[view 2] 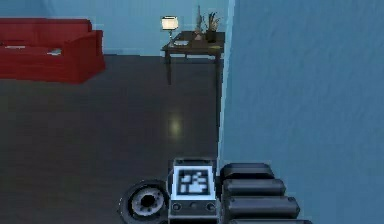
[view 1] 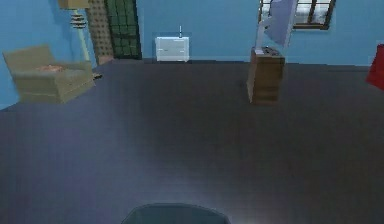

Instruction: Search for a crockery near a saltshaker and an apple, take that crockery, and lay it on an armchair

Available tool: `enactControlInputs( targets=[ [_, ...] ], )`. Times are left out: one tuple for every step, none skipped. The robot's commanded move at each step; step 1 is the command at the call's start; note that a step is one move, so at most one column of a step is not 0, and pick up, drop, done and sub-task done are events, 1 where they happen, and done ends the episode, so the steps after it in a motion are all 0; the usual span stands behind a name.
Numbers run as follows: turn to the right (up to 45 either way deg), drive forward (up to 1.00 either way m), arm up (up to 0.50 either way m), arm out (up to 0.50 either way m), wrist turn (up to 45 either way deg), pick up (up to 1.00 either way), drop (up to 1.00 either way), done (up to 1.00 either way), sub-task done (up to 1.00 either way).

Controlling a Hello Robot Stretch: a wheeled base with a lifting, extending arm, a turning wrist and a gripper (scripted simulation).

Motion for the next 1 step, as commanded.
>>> enactControlInputs(
  targets=[
    [-21.0, 0.0, 0.0, 0.0, 0.0, 0.0, 0.0, 0.0, 0.0]
  ],
)
